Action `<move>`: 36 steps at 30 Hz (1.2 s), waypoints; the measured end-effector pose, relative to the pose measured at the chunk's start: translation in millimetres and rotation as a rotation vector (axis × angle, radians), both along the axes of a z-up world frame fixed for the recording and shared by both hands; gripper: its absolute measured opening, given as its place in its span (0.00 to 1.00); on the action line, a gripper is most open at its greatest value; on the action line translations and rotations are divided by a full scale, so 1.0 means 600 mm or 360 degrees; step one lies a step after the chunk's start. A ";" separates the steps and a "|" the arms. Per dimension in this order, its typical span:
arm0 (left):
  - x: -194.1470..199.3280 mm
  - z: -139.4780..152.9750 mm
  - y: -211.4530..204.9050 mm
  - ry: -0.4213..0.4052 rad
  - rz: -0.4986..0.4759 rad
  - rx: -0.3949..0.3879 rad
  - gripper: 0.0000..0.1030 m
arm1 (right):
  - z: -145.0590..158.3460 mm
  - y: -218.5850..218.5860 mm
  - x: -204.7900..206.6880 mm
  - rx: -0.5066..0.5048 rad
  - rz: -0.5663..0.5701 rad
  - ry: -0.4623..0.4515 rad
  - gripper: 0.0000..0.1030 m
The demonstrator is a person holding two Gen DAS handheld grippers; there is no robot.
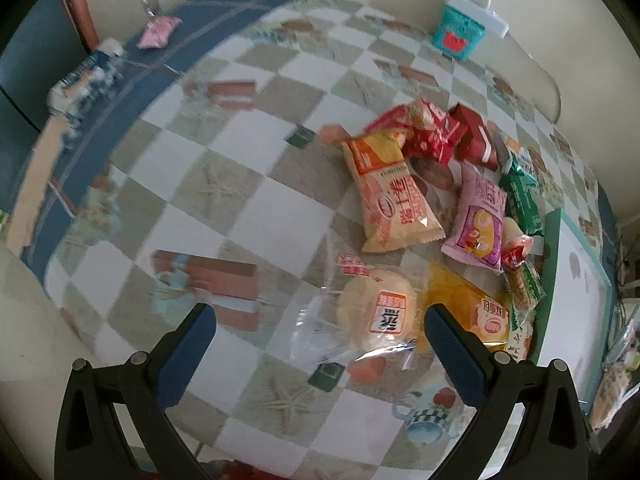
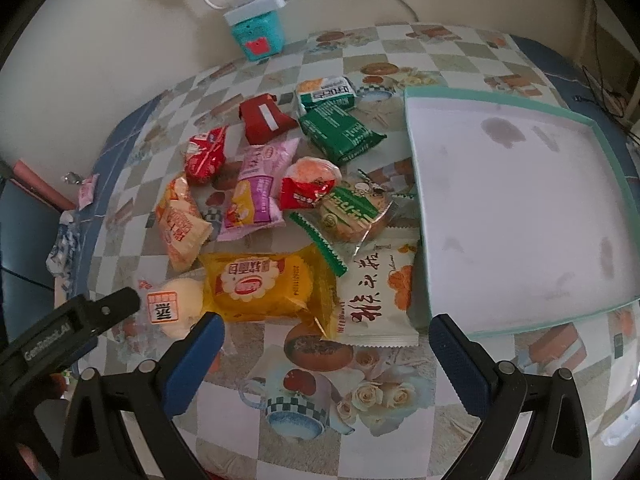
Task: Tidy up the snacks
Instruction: 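Grasp the clear-bagged round bun with the left gripper while the right grasps the yellow cake pack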
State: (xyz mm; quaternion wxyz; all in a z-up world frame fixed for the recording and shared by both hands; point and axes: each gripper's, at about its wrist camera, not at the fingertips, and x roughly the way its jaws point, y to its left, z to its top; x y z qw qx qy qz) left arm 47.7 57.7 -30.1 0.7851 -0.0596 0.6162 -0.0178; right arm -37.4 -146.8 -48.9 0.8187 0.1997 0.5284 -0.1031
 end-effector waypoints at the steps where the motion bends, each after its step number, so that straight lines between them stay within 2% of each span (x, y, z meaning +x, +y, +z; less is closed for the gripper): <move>1: 0.003 -0.007 -0.005 0.0017 -0.0015 -0.0008 1.00 | -0.002 -0.005 0.000 0.0000 -0.0012 0.0008 1.00; 7: 0.011 -0.034 -0.025 0.0073 -0.0065 -0.0021 0.97 | -0.009 -0.026 -0.002 0.0027 -0.0082 0.0028 1.00; 12: 0.013 -0.053 -0.041 0.0104 -0.0111 -0.0037 0.80 | -0.010 -0.034 -0.002 0.0040 -0.0109 0.0027 1.00; 18: 0.017 -0.063 -0.053 0.0111 -0.0139 -0.0037 0.73 | -0.009 -0.033 0.003 0.0042 -0.0106 0.0009 1.00; 26: 0.022 -0.069 -0.039 0.0141 -0.0099 -0.0110 0.65 | -0.016 -0.025 0.018 0.0069 -0.0087 -0.0009 1.00; 36: 0.040 -0.081 0.025 0.0127 0.0084 -0.0082 0.64 | -0.019 0.033 0.050 0.0004 0.0063 -0.0033 1.00</move>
